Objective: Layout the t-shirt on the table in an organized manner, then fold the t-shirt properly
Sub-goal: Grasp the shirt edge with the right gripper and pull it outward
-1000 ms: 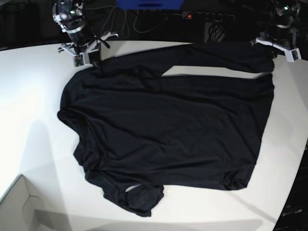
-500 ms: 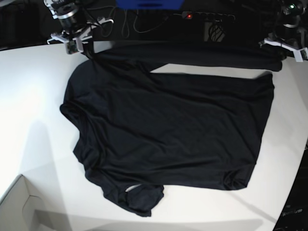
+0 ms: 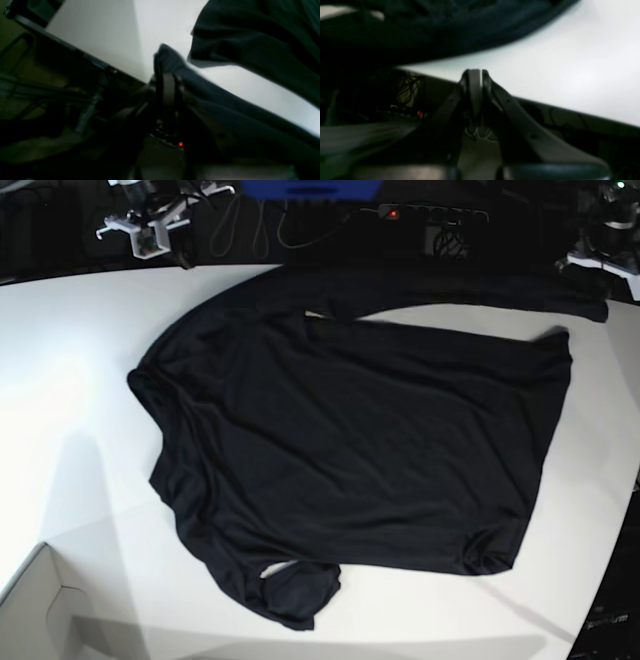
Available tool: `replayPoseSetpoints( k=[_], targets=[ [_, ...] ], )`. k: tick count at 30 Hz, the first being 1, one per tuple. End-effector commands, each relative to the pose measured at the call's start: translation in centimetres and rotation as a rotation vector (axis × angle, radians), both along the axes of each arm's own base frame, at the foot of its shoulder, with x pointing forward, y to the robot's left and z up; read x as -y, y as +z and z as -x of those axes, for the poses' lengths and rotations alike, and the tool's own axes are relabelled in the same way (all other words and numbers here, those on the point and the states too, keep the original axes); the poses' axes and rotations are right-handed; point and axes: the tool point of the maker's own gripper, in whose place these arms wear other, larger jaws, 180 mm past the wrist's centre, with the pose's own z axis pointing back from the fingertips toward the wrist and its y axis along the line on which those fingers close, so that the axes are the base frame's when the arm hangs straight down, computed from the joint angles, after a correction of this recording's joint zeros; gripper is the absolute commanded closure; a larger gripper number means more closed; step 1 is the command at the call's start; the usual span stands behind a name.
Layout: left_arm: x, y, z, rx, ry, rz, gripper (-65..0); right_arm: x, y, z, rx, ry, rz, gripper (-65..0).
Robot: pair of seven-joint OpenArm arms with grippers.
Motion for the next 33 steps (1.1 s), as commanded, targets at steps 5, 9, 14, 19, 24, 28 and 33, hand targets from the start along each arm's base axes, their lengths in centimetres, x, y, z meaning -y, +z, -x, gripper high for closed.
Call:
replayPoseSetpoints(
  k=[5, 9, 14, 19, 24, 28, 33],
  targets=[
    [-0.5, 1.6, -0.4, 0.044, -0.032, -0.037, 0.0, -0.1, 0.7, 0.2, 0.023, 0.0, -0.01, 0.0],
    [-0.3, 1.5, -0.5, 0.044, -0.034, -0.032, 0.0, -0.4, 0.8, 0.0, 0.027, 0.002, -0.018, 0.0],
    [-0.2, 1.1, -0.3, 0.037, -0.031, -0.023, 0.0, -2.1, 1.0, -1.2, 0.056, -0.001, -0.062, -0.6],
    [-0.1, 1.2, -0.4, 0.04, -0.034, -0.024, 0.0, -3.9, 1.3, -2.4, 0.082, 0.029, -0.101, -14.0],
    [-0.1, 1.3, -0.4, 0.041, -0.034, -0.025, 0.0, -5.1, 0.4, -2.9, 0.078, 0.046, -0.133, -30.3],
    [-0.1, 1.2, -0.3, 0.04, -0.034, -0.023, 0.0, -5.4, -2.6, -2.8, 0.021, 0.036, -0.155, -34.8],
    [-0.1, 1.2, -0.3, 0.039, -0.033, -0.022, 0.0, -5.6, -4.2, -3.2, -0.002, 0.031, -0.168, -35.0]
  ],
)
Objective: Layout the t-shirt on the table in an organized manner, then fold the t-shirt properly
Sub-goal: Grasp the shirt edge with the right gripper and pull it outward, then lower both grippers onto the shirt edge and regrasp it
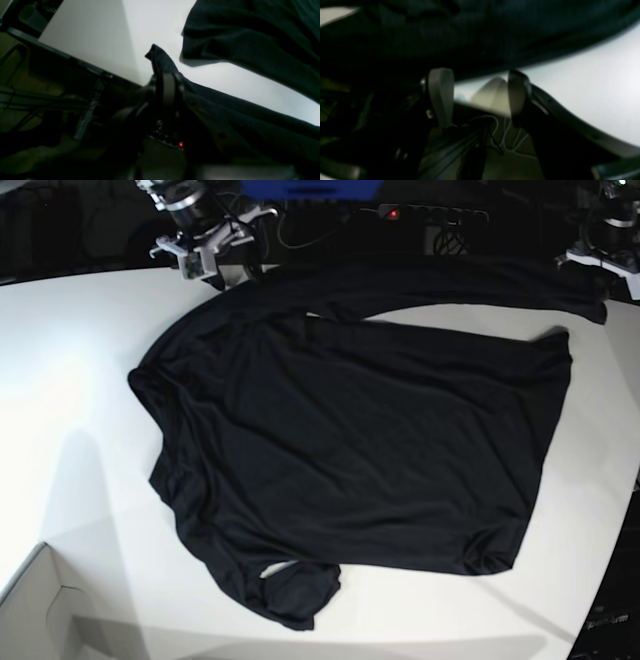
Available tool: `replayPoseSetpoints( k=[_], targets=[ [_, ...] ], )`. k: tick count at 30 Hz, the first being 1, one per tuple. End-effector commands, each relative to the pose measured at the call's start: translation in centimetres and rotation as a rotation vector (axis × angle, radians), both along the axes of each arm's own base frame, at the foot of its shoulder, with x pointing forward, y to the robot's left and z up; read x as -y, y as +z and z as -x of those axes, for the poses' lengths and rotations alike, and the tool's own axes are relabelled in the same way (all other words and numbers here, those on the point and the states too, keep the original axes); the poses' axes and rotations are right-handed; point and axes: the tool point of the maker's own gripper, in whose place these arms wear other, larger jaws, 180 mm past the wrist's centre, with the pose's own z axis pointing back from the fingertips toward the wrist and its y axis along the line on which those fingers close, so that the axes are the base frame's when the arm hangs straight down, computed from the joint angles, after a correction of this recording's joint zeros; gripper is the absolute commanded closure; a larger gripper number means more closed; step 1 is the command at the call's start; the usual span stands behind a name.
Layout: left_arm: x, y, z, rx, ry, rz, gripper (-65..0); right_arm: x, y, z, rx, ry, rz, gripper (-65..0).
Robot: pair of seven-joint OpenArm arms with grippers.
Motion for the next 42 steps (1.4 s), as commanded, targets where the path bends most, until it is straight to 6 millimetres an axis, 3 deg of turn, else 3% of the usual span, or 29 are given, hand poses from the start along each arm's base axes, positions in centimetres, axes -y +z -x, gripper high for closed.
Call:
replayPoseSetpoints(
  k=[1, 13, 18, 21, 25, 26, 30, 36, 42],
  targets=[
    [-0.3, 1.1, -0.4, 0.032, -0.012, -0.023, 0.0, -0.1, 0.4, 0.0, 0.014, -0.003, -0.01, -35.0],
    [-0.3, 1.0, -0.4, 0.032, -0.011, -0.021, 0.0, 0.2, -0.1, -2.3, 0.04, -0.011, -0.007, -34.8],
    [-0.3, 1.1, -0.4, 0.034, -0.012, -0.023, 0.0, 0.2, -1.2, -1.7, 0.008, -0.01, -0.011, -33.4],
    [-0.3, 1.1, -0.5, 0.035, -0.012, -0.023, 0.0, 0.2, -1.9, -1.2, -0.013, -0.01, -0.013, -23.5],
    [-0.4, 1.3, -0.8, 0.045, -0.009, -0.026, 0.0, 0.7, -2.0, -0.5, -0.024, 0.001, 0.002, 0.0],
    [-0.4, 1.4, -0.9, 0.049, -0.009, -0.024, 0.0, 0.7, -2.0, 0.1, -0.032, 0.001, 0.003, 0.0],
    [-0.4, 1.5, -0.9, 0.053, -0.01, -0.027, 0.0, 1.2, -0.2, 0.4, 0.002, 0.018, 0.022, 0.0],
    [-0.4, 1.8, -1.4, 0.066, -0.015, -0.029, 0.0, 1.3, 4.6, -0.1, 0.103, 0.034, 0.05, 0.0],
    [-0.1, 3.9, -3.1, 0.126, -0.038, -0.066, 0.0, 1.1, 8.2, -1.3, 0.196, 0.043, 0.064, 0.0]
  ],
)
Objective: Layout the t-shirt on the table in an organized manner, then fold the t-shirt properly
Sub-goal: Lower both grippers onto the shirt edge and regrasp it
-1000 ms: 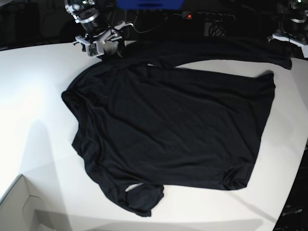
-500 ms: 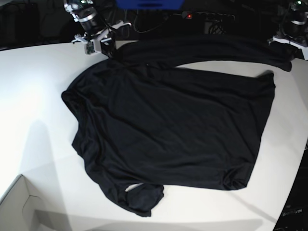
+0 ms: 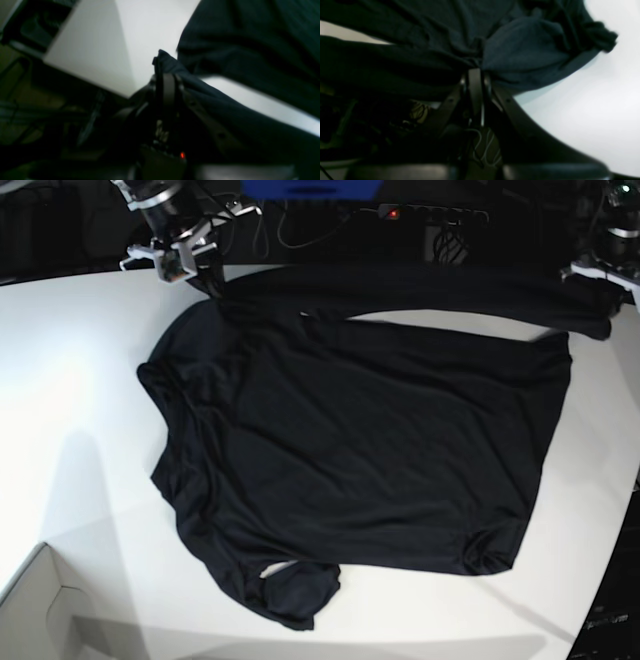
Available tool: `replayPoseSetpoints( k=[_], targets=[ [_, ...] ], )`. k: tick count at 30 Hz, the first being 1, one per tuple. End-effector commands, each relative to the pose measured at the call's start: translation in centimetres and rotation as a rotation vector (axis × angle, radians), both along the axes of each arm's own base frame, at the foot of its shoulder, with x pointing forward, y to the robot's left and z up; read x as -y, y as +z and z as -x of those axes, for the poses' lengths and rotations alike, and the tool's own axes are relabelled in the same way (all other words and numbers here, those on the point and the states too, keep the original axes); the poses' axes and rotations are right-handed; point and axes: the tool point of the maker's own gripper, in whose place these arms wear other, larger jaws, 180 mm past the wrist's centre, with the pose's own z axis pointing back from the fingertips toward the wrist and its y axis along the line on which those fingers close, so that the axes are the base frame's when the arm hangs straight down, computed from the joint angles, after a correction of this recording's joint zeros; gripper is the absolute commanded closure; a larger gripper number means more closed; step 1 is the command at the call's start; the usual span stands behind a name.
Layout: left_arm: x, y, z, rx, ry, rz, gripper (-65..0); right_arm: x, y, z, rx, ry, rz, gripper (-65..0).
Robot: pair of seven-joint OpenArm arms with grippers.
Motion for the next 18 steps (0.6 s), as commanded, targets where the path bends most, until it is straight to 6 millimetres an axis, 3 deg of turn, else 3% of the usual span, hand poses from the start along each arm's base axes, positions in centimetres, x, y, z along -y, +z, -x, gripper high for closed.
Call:
replayPoseSetpoints(
  k=[1, 18],
  targets=[
    [-0.2, 2.0, -1.2, 0.067, -0.017, -0.034, 0.0, -0.3, 1.3, -0.6, 0.051, 0.0, -0.021, 0.0],
    [-0.8, 7.0, -8.3, 0.283, -0.02, -0.06, 0.0, -0.3, 5.0, -8.0, 0.255, 0.002, -0.016, 0.0]
  ],
)
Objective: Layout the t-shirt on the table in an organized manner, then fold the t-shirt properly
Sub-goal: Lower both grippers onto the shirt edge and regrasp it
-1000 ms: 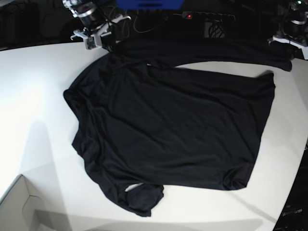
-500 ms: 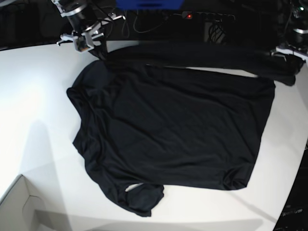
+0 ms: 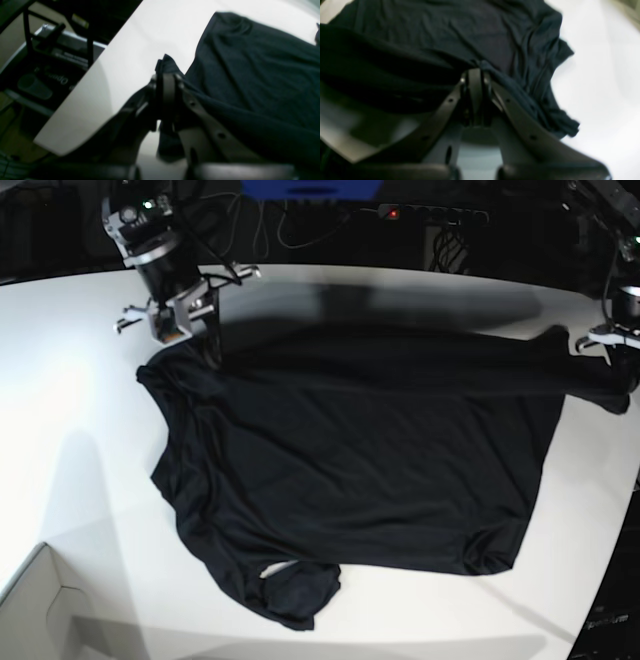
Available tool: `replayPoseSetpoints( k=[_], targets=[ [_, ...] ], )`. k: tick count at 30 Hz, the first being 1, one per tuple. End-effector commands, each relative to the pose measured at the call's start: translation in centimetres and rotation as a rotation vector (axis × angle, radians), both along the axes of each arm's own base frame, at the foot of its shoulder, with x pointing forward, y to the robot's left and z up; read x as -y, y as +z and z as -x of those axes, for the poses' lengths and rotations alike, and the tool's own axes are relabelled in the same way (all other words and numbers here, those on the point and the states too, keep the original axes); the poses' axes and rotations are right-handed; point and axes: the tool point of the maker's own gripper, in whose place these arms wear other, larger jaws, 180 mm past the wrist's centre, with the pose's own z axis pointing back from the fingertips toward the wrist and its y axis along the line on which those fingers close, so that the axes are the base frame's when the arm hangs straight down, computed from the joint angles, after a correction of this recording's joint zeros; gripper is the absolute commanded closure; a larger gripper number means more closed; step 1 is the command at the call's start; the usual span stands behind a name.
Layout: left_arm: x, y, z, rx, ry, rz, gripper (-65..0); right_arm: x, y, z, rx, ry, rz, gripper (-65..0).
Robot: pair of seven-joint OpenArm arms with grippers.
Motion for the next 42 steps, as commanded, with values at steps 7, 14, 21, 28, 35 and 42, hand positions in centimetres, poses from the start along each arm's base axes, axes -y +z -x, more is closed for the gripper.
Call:
replayPoseSetpoints(
  k=[7, 14, 21, 28, 35, 42],
  targets=[
    [-0.7, -1.7, -1.0, -0.048, 0.01, 0.057, 0.0, 0.0, -1.1, -1.9, -0.05, -0.002, 0.011, 0.0],
    [-1.0, -5.5, -1.5, -0.155, 0.022, 0.077, 0.0, 0.1, -3.2, -2.2, -0.094, -0.002, 0.005, 0.0],
    [-1.2, -8.9, -2.1, -0.243, 0.037, 0.116, -0.7, 0.1, -4.7, -1.8, -0.135, -0.003, -0.002, 0.0],
    [-0.9, -9.3, -2.1, -0.259, 0.026, 0.112, -22.1, 0.1, -4.7, -1.9, -0.135, -0.003, -0.002, 0.0],
    [-0.8, -10.4, -0.4, -0.301, 0.026, 0.114, -35.6, 0.1, -4.8, -1.8, -0.137, -0.003, -0.002, 0.0],
    [0.3, -12.0, 1.1, -0.335, 0.028, 0.15, -38.9, 0.1, -4.8, -1.7, -0.141, -0.003, -0.003, 0.0]
  ],
)
